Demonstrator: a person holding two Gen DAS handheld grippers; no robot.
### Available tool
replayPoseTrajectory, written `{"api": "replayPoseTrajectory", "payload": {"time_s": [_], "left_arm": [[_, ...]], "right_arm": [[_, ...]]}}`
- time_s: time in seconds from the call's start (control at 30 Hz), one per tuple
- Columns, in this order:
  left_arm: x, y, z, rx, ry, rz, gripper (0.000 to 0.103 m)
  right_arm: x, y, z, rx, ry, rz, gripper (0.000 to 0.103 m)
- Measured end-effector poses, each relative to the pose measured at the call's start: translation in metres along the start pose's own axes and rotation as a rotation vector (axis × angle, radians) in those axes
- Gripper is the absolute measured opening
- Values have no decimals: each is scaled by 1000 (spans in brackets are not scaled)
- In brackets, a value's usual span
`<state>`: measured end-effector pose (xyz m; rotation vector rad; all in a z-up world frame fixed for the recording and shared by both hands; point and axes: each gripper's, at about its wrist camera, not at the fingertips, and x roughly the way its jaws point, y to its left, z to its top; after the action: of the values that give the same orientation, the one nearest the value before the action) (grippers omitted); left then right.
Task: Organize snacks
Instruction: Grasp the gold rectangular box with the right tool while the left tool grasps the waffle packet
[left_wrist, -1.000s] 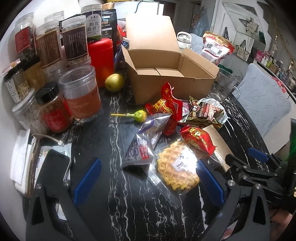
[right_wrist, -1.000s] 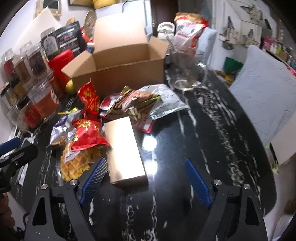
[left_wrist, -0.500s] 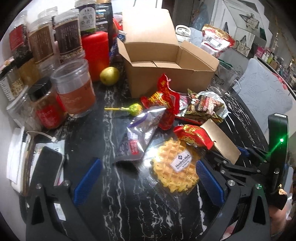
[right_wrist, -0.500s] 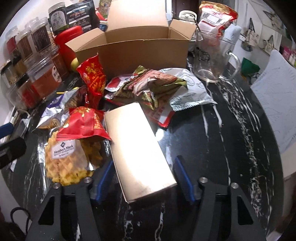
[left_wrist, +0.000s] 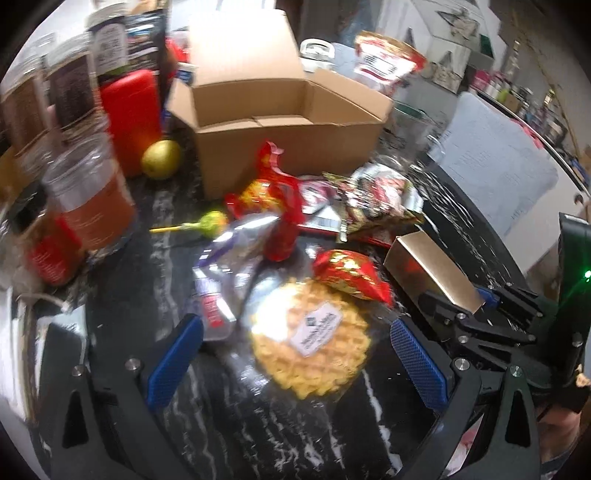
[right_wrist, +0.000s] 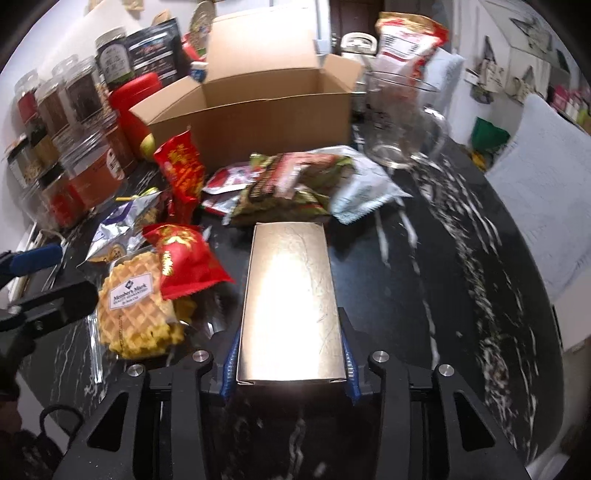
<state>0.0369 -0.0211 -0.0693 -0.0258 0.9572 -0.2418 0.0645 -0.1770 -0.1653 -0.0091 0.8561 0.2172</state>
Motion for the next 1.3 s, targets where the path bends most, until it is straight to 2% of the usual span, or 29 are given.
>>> {"api": "replayPoseTrajectory", "payload": {"time_s": [0.07,0.17,0.33,0.53,0.67,0.7,0.73,0.97,1.0,1.03,1.07,1.3], "left_arm": [[8,-6,2,50,17,-40,103],[18,-17,5,126,30,-61,103],[42,-20,11,163,101,-123,103],[55,-21,12,228,134,-105,103],[76,-31,4,309,217,-98,103],[78,-35,1,339,197,-64,103],[79,-37,-1,345,180,-67,103],[86,-36,-2,306,161,-62,103],[84,-35,-3,297,155,-59,100],[81,-34,-3,292,142,-57,90],[78,-33,-2,290,133,-53,87],[60,-29,-7,248,123,-47,83]], "right_arm": [[-3,-9,-3,25,3,-6,43],[-8,-18,-9,46,4,-14,43],[-12,-24,-13,76,3,-5,43],[-14,-27,-15,90,2,-2,43],[-14,-26,-15,88,2,-4,43],[-14,-25,-15,88,1,-4,43],[-14,-25,-15,88,1,-3,43],[-14,-24,-15,92,2,-5,43],[-13,-23,-16,93,3,-5,43],[-13,-23,-16,93,4,-3,43],[-13,-24,-16,95,4,-2,43],[-13,-24,-17,96,-4,3,43]]}}
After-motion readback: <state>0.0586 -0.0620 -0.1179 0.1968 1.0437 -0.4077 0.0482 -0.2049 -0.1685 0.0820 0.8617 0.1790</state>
